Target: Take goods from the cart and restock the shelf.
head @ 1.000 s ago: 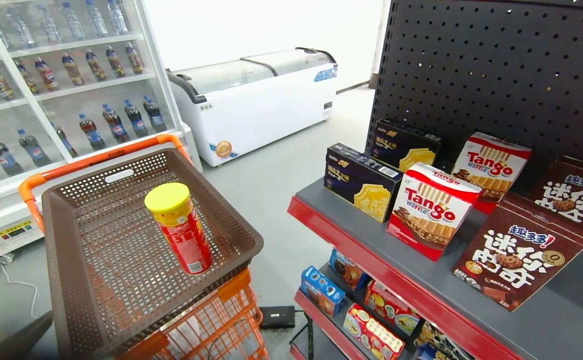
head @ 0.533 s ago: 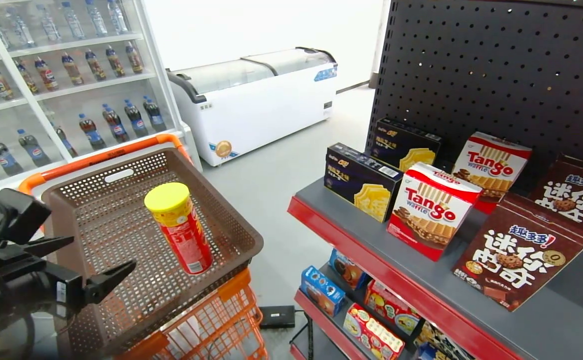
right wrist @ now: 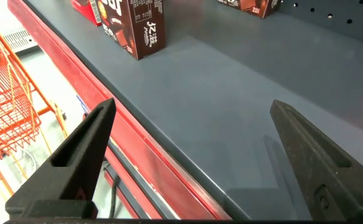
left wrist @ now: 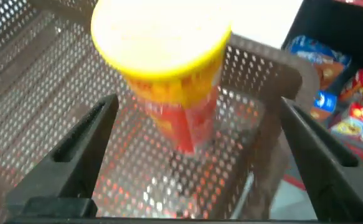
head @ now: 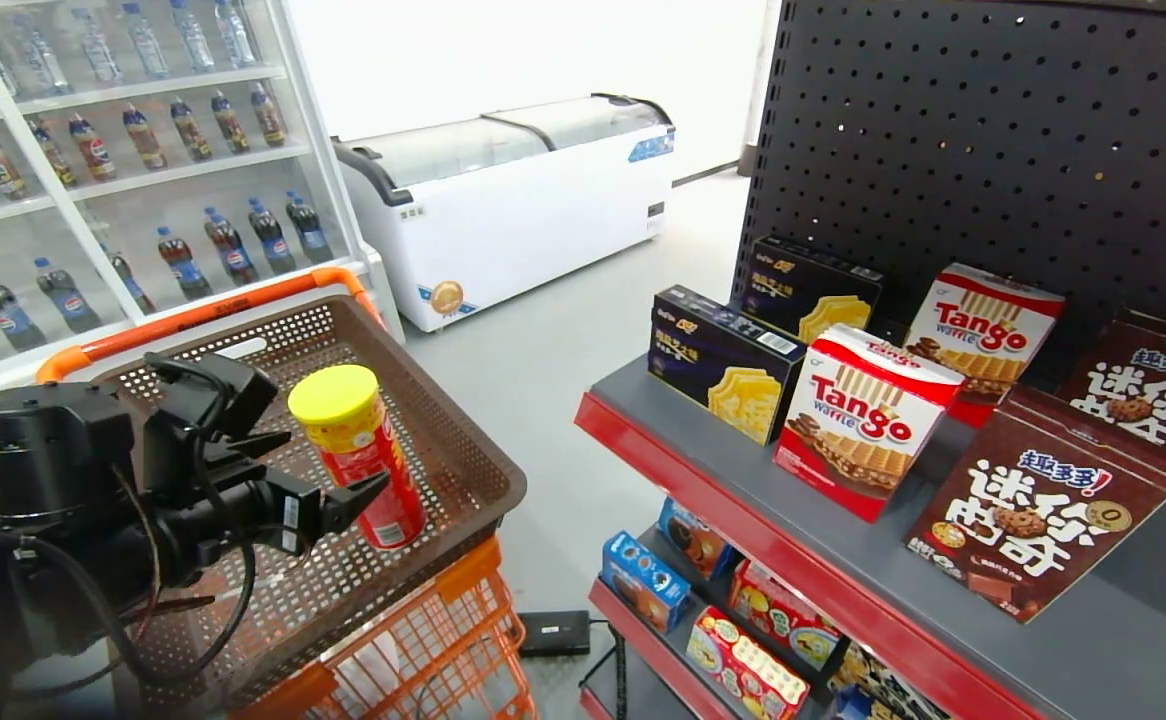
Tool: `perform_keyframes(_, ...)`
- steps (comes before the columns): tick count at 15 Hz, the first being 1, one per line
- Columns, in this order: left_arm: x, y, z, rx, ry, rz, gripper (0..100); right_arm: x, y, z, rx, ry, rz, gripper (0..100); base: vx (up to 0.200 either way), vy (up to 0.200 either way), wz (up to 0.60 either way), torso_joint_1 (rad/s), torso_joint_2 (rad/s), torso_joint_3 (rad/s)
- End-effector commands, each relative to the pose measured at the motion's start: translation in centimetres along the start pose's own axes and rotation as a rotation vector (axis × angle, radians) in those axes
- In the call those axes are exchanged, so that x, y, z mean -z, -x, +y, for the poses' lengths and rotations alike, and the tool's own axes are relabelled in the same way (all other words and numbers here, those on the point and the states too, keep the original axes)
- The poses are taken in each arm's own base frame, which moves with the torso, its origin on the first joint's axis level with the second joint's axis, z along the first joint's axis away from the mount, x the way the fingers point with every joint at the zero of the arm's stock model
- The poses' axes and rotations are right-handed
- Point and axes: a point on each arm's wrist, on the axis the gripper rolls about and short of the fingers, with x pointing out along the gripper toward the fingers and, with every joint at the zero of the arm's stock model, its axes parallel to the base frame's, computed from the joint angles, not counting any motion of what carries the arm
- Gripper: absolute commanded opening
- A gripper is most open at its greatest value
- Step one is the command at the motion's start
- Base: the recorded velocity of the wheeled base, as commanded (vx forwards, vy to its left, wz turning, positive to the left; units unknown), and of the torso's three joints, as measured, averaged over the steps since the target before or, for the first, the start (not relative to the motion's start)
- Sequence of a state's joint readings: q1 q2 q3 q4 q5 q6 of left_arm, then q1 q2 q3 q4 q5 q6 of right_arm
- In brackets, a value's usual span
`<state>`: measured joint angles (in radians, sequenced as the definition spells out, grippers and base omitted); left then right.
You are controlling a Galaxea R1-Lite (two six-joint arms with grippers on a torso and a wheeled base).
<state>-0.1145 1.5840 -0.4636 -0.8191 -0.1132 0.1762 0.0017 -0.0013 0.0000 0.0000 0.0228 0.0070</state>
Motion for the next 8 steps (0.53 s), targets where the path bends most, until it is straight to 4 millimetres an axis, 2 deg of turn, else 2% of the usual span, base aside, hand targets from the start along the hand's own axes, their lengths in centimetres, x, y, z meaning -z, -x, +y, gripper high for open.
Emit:
perform_keyframes(1, 1.9, -2.6, -0.1, 0.006, 0.005, 0.048, 100, 0.0, 0.0, 0.0, 0.0, 0.001, 0.001, 100, 0.0, 0.0, 0.0, 0.0, 0.0, 0.0)
perform_keyframes(4, 3.0, -5.1, -0.2, -0.117, -0.005, 0.002, 100, 0.0, 0.0, 0.0, 0.0, -0.001, 0.001, 100, 0.0, 0.0, 0.0, 0.0, 0.0, 0.0)
perform_keyframes(8, 3.9, -6.8, -0.3, -0.135, -0.008, -0.04, 100, 0.0, 0.0, 0.0, 0.0, 0.001, 0.001, 100, 0.0, 0.0, 0.0, 0.0, 0.0, 0.0)
